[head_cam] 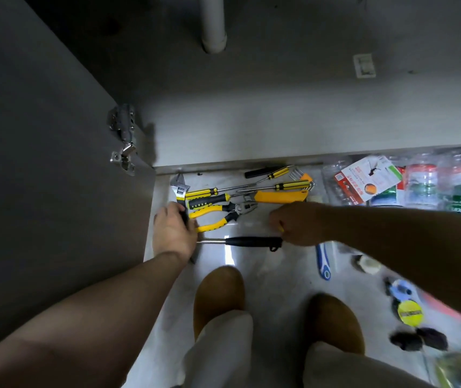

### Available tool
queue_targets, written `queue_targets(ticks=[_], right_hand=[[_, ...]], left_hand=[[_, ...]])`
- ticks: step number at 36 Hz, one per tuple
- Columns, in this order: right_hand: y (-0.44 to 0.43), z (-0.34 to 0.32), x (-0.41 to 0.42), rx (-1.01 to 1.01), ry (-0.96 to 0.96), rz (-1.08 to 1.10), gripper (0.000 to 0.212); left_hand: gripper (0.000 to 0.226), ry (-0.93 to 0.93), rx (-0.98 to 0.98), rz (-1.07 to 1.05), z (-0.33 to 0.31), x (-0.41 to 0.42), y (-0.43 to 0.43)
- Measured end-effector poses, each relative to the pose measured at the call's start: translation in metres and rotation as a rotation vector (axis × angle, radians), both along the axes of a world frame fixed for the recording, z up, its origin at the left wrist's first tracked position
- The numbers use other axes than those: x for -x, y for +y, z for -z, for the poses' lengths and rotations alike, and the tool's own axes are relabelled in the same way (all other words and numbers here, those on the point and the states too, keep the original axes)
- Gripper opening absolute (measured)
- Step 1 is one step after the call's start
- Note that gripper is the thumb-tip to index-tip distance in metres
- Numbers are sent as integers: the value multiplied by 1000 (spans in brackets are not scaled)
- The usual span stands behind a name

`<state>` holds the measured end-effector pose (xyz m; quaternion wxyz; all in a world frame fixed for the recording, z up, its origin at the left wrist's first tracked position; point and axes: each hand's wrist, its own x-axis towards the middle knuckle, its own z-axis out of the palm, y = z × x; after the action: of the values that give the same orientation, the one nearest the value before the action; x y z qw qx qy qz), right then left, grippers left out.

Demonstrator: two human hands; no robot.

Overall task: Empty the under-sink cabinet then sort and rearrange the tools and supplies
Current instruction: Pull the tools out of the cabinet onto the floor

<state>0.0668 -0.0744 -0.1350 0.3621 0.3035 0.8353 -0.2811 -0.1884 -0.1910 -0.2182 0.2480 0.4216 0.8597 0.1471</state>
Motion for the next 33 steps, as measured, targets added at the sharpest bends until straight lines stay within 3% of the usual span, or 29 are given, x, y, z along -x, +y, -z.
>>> queue_targets(ticks=[4, 11, 17, 20, 27, 30, 33], right_hand=[[21, -31, -50, -49, -73, 86, 31], [4, -77, -135, -114, -149, 351, 33], [-43, -90, -189, -139, -168, 531, 33], [-59, -85, -211, -217, -184, 662, 42], [-33, -51, -235, -435, -30, 1106, 84], [-15, -28, -234, -404, -31, 1206, 107], [-10, -6, -226, -403, 15, 1288, 106]], left_hand=[[10, 78, -107, 312, -23, -23, 26], [8, -178, 25, 929, -72, -112, 90], [7, -88, 49, 1249, -138, -194, 144], [21, 10, 177, 1377, -159, -226, 157], [30, 125, 383, 1420, -163, -265, 162], [30, -6, 415, 1358, -147, -271, 156], [21, -223, 382, 1178, -127, -275, 150]])
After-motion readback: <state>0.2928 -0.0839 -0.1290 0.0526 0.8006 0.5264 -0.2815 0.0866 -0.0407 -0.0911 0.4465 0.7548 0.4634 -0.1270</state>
